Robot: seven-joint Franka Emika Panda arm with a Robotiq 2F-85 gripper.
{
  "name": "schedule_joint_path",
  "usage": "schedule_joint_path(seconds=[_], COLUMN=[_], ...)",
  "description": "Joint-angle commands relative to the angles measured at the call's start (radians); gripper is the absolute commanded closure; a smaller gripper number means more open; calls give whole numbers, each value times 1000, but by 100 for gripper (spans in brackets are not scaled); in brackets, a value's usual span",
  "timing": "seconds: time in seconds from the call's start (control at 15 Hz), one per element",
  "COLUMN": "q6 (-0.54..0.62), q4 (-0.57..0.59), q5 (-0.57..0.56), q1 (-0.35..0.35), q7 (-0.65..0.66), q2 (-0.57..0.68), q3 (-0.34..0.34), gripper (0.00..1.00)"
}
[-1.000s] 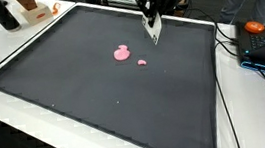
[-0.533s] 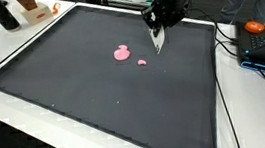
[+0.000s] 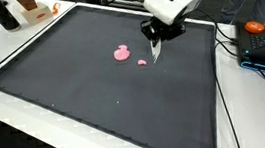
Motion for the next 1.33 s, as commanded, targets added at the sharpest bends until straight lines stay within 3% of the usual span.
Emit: schedule_joint_path(seconds=[0.0,0.8,1.27], q6=[-41,-54,-48], q4=[66,139,141], q5=[-9,29,93], q1=[25,1,-48], q7=[54,60,42], q2=[55,108,91], q3=[-27,-50,-54], gripper=[99,99,99])
